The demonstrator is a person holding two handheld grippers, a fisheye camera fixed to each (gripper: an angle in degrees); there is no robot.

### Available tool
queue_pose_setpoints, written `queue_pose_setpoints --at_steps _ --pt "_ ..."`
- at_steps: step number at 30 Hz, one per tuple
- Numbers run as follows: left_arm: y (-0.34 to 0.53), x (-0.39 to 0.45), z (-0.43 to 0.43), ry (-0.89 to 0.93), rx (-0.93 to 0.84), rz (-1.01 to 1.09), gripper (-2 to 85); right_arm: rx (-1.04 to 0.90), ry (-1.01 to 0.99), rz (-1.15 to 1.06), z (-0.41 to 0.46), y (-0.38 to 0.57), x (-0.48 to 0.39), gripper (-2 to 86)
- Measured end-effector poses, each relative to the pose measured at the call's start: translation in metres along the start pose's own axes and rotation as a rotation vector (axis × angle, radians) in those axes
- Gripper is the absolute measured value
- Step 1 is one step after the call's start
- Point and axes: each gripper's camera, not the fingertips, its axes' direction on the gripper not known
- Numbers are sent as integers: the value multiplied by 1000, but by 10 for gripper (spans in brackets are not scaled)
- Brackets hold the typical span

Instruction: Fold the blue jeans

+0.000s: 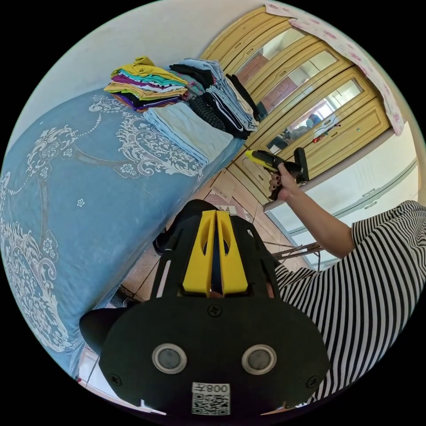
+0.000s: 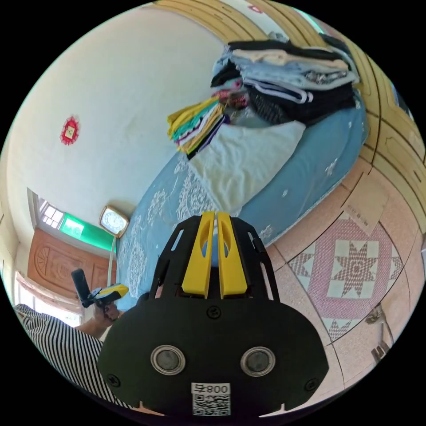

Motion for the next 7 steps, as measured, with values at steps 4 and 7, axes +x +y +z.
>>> queue_pose_setpoints --at_steps 4,7 --pt "-25 14 1 34 6 5 25 160 69 -66 -46 -38 2 43" --pt "-46 24 9 79 -6 7 43 236 155 -145 -69 -71 -10 61"
